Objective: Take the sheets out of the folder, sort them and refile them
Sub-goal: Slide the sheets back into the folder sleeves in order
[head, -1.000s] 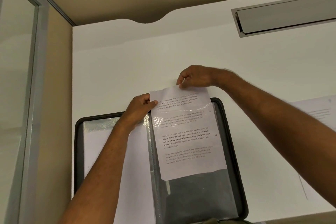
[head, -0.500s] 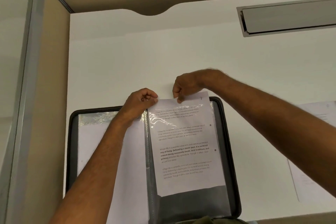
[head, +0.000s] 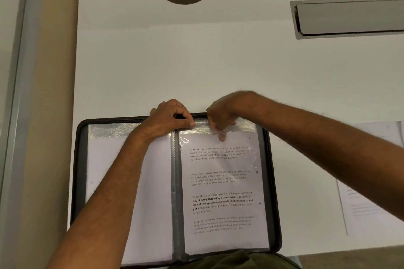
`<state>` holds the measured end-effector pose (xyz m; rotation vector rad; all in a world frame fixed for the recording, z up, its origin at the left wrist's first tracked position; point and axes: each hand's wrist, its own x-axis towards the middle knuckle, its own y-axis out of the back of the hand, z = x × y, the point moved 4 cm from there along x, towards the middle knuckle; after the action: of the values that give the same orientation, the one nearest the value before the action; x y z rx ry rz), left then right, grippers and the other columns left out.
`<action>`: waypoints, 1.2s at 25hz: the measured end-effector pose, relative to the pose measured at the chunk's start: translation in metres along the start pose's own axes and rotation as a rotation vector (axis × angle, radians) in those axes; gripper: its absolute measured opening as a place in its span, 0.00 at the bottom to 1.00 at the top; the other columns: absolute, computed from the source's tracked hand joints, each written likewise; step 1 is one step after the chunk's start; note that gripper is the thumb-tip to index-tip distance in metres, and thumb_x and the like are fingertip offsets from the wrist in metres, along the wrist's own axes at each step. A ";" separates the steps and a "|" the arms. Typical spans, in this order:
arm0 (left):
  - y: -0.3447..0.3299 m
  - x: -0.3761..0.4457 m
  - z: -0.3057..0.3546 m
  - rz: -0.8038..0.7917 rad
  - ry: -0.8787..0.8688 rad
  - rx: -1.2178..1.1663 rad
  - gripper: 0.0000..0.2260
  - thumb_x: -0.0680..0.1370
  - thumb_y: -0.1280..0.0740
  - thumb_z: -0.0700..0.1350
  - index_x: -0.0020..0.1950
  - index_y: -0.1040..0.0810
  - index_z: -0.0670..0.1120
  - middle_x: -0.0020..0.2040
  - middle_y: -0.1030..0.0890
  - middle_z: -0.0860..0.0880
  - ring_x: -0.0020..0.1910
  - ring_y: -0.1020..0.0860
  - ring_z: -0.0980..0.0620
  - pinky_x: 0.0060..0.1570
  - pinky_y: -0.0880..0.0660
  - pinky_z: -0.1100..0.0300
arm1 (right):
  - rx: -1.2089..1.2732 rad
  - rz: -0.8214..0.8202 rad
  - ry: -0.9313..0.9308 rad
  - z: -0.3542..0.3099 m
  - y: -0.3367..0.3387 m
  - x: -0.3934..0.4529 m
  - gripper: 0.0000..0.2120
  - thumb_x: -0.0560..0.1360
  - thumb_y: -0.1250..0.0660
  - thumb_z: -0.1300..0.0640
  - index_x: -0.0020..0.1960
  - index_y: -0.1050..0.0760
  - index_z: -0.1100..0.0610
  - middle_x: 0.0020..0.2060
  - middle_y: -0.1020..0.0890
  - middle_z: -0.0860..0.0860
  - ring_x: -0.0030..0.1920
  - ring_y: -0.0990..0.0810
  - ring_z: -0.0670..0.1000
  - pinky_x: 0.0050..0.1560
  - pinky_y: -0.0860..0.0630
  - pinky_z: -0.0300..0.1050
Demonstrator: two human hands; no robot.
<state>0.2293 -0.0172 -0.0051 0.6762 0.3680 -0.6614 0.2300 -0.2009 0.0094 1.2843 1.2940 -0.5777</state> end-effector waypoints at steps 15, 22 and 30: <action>-0.006 -0.004 -0.002 0.053 -0.047 0.100 0.06 0.71 0.21 0.56 0.44 0.16 0.59 0.55 0.22 0.60 0.61 0.27 0.54 0.66 0.38 0.48 | 0.140 0.076 -0.056 0.004 -0.015 -0.023 0.07 0.78 0.28 0.54 0.45 0.19 0.56 0.43 0.16 0.51 0.43 0.20 0.53 0.47 0.24 0.46; -0.052 -0.056 0.004 0.370 -0.133 0.502 0.31 0.75 0.25 0.53 0.77 0.31 0.52 0.78 0.34 0.49 0.76 0.37 0.44 0.73 0.45 0.45 | 0.376 0.406 -0.094 0.030 -0.038 -0.085 0.28 0.82 0.39 0.36 0.37 0.20 0.56 0.33 0.20 0.49 0.40 0.22 0.51 0.44 0.30 0.41; -0.161 -0.169 -0.018 0.390 -0.120 0.413 0.31 0.81 0.33 0.56 0.82 0.37 0.48 0.84 0.49 0.47 0.83 0.48 0.44 0.81 0.49 0.45 | 1.281 0.982 0.139 0.017 -0.149 -0.108 0.29 0.72 0.20 0.45 0.67 0.30 0.48 0.61 0.22 0.51 0.52 0.18 0.51 0.46 0.19 0.43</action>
<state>-0.0051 -0.0255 -0.0050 1.0629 -0.0205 -0.4019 0.0742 -0.2923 0.0505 2.7657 0.0987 -0.5711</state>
